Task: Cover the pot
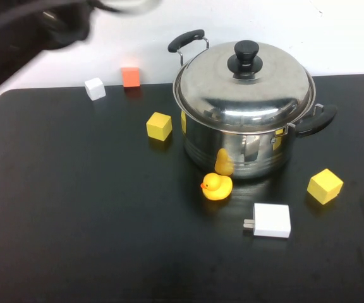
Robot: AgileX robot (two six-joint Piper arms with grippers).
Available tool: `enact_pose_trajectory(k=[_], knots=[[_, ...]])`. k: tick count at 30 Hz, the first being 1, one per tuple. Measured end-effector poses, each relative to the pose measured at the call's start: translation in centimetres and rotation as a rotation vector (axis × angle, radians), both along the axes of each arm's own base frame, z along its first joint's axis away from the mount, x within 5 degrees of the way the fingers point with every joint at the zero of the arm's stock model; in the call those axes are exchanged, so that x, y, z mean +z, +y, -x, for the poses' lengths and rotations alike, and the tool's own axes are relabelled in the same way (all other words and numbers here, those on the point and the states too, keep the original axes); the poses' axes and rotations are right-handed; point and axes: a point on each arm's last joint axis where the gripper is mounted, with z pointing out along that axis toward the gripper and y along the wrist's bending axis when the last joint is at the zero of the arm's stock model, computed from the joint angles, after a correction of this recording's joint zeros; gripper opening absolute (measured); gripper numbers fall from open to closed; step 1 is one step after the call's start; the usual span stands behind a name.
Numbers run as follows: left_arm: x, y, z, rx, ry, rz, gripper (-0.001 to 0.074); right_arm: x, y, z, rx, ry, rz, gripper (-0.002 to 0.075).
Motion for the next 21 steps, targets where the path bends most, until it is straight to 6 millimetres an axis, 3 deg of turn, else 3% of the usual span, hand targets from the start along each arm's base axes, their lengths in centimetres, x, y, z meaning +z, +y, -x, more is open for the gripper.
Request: enact_pose_trajectory(k=[5,8,11,15,21], knots=[[3.4,5.1,2.5,0.351,-0.007,0.188,0.0257,0.0,0.0,0.0,0.000,0.000,0.000,-0.0002],[3.2,7.8,3.8,0.579,0.115,0.246,0.0172,0.0,0.0,0.0,0.000,0.000,0.000,-0.0002],[2.5,9.5,5.2,0.701,0.283,0.317,0.0060,0.0,0.0,0.0,0.000,0.000,0.000,-0.0002],[2.5,9.7,6.8,0.638,0.415,0.314,0.0012,0.0,0.0,0.0,0.000,0.000,0.000,-0.0002],[3.9,10.1,9.5,0.511,0.465,0.339,0.0000,0.0,0.0,0.0,0.000,0.000,0.000,-0.0002]])
